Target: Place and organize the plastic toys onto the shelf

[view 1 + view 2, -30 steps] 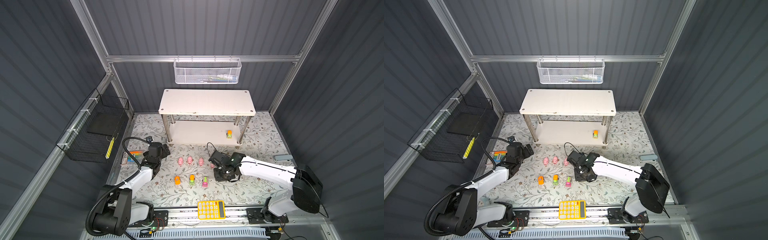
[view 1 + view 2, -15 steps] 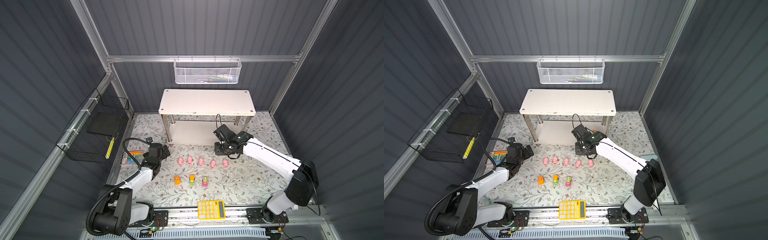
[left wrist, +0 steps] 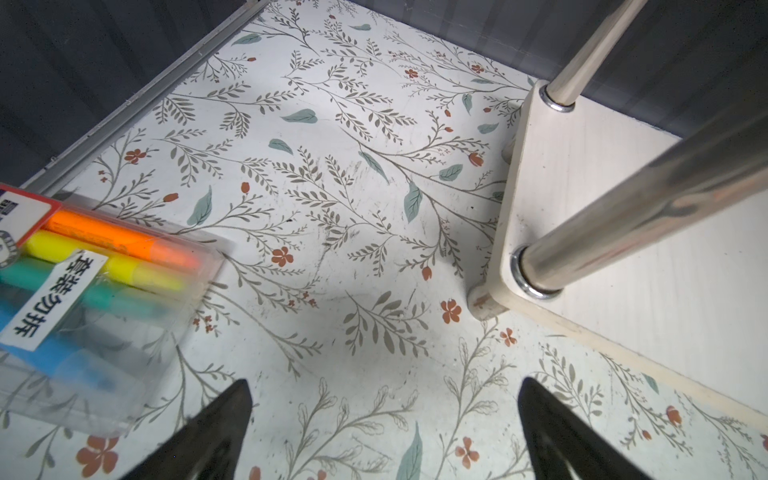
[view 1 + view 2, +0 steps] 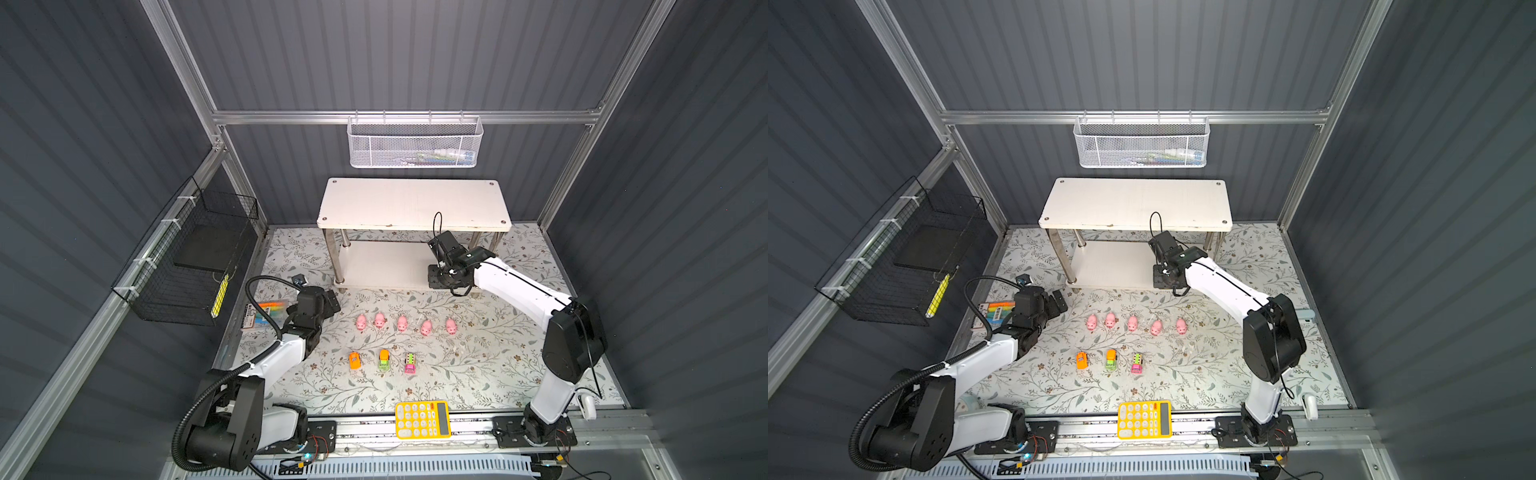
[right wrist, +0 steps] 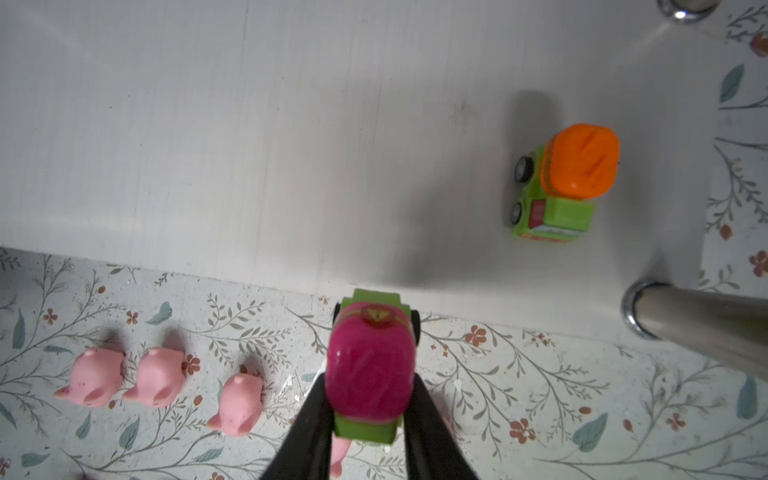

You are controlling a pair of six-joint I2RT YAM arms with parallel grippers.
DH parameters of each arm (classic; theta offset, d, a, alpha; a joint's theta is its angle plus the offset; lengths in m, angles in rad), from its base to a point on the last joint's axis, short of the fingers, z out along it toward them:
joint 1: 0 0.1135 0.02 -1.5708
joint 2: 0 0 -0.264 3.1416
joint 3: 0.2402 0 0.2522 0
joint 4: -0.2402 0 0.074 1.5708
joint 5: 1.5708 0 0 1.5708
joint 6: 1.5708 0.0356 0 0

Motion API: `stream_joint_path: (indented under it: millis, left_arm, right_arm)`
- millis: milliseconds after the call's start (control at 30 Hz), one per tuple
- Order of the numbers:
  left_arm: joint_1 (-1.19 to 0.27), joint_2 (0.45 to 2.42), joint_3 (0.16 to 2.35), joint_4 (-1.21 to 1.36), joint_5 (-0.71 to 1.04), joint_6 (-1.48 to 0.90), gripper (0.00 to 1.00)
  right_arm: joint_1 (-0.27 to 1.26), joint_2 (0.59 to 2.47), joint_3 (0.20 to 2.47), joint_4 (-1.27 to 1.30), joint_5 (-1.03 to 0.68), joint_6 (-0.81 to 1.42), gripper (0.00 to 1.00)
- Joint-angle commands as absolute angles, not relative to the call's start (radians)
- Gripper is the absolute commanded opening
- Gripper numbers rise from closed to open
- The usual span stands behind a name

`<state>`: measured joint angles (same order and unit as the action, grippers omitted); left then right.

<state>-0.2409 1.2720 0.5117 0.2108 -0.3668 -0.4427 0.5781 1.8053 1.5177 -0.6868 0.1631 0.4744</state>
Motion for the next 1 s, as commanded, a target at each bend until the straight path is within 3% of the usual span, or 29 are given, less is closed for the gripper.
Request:
stream_joint_path:
  millis: [0, 967]
  left_arm:
    - [-0.242, 1.258, 0.511, 0.202, -0.373, -0.448, 1.0]
    - [-0.242, 1.25, 0.509, 0.184, -0.373, -0.442, 1.0]
  right_arm:
    - [0.557, 1.841, 1.566, -0.667, 0.184, 0.441, 0.29]
    - [0.499, 1.951, 1.539, -0.471, 0.257, 0.382, 0.31]
